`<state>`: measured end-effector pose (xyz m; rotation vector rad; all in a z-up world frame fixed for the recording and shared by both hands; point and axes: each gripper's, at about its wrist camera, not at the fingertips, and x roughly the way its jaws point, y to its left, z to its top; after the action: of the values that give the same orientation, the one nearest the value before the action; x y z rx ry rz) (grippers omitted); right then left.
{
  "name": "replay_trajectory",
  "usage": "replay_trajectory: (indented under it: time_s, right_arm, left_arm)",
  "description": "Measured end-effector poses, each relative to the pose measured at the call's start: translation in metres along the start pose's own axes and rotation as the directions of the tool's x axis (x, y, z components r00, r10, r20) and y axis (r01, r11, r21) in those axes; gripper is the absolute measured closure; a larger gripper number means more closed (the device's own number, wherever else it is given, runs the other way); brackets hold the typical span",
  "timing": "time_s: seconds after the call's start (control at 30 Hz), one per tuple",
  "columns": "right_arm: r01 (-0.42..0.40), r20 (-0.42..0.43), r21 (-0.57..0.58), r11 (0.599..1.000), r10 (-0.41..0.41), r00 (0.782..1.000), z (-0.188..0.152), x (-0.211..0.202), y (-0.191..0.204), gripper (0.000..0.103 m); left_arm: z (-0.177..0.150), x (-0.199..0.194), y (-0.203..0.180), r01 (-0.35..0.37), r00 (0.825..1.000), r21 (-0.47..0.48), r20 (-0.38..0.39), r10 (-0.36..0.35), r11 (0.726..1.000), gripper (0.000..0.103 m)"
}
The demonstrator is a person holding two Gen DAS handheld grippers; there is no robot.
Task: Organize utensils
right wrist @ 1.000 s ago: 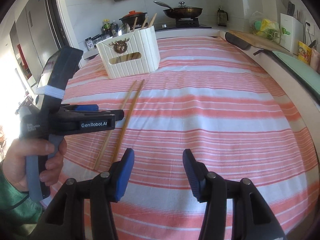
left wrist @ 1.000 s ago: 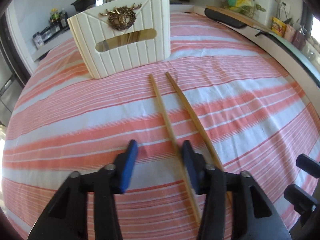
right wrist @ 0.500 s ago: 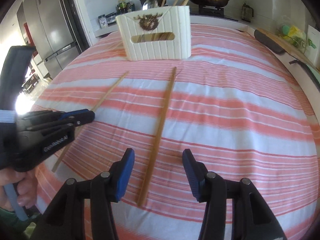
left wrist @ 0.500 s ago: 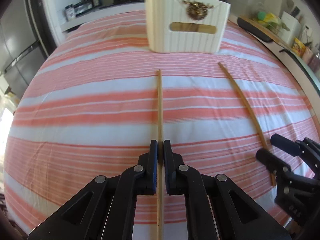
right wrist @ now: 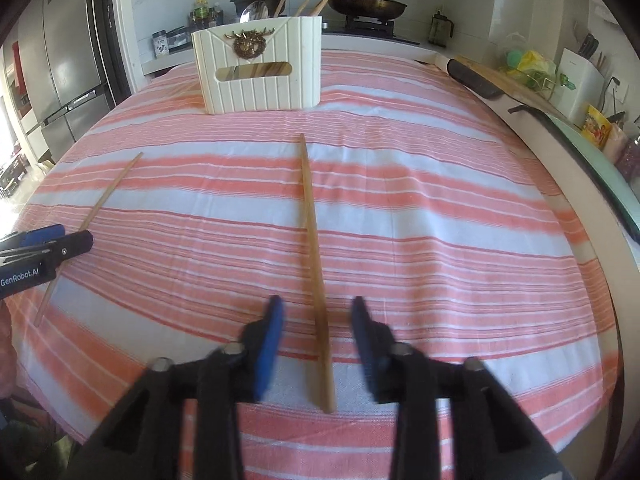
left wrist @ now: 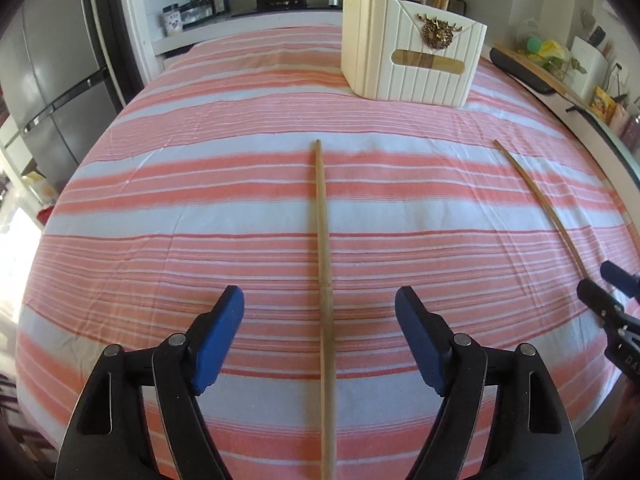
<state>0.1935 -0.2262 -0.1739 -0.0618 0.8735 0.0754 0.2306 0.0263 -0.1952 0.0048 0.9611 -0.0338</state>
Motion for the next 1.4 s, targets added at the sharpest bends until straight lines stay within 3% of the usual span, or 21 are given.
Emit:
replay_trajectory:
  time_s: [0.17, 0.4, 0.93, 1.3, 1.4]
  right_arm:
    - [-0.023, -0.028, -0.011, 1.000, 0.023, 0.999, 0.002, 0.014, -0.001, 0.040]
    - [-0.039, 0.019, -0.010, 0.999, 0.040, 0.999, -0.002, 0.015, -0.001, 0.036]
    - [-0.006, 0.077, -0.013, 1.000, 0.007, 0.997, -0.007, 0.014, 0.004, 0.036]
    - [-0.006, 0.035, 0.004, 1.000, 0.006, 0.999, -0.002, 0.016, 0.003, 0.035]
    - [-0.018, 0.012, -0.007, 1.000, 0.018, 1.000, 0.001, 0.016, 0.001, 0.035]
  left_arm:
    - [-0.001, 0.007, -0.003, -0.019, 1.000, 0.011, -0.006, 0.019, 1.000, 0.012]
    - [-0.002, 0.011, 0.001, -0.027, 1.000, 0.000, 0.002, 0.027, 1.000, 0.001]
    - [-0.003, 0.011, 0.002, -0.021, 1.000, -0.002, 0.015, 0.021, 1.000, 0.001]
    - [-0.002, 0.012, 0.002, -0.018, 1.000, -0.004, 0.012, 0.018, 1.000, 0.001]
    - [-0.002, 0.010, 0.003, 0.011, 1.000, 0.016, -0.008, -0.011, 1.000, 0.001]
